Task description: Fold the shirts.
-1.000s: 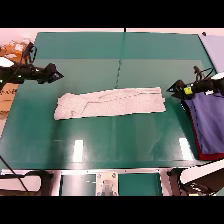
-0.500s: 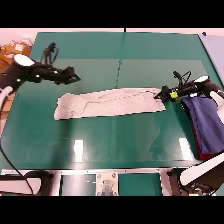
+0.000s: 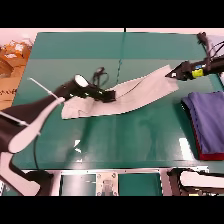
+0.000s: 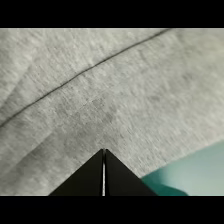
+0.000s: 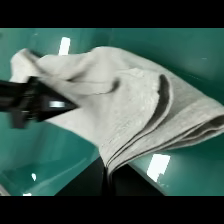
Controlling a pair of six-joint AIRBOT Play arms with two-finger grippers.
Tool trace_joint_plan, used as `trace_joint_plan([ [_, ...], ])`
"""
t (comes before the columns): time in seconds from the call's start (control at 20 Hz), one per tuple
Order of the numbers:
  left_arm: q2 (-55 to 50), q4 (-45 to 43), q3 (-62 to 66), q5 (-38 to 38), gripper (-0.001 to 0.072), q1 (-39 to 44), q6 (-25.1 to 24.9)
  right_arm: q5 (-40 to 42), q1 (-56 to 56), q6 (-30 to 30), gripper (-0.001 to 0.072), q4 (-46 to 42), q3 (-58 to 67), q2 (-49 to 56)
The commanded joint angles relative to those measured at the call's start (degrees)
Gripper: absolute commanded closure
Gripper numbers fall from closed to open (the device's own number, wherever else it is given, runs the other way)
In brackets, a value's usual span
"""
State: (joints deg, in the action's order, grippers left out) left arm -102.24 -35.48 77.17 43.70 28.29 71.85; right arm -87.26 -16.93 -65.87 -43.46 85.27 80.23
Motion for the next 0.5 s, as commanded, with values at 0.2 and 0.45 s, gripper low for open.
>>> trace_joint_plan([
  [0.2, -9.68, 8.72, 8.96, -3.54, 0.0689, 8.81, 0.09, -5.20, 0.09, -1.64, 0.0703, 4.28, 0.35, -9.40],
  [0.45, -8.81, -1.01, 13.81, 14.16, 0.0690, 3.63, 1.44, -4.22, 1.99, -1.64, 0.0702, 5.42, -0.17, -9.25],
])
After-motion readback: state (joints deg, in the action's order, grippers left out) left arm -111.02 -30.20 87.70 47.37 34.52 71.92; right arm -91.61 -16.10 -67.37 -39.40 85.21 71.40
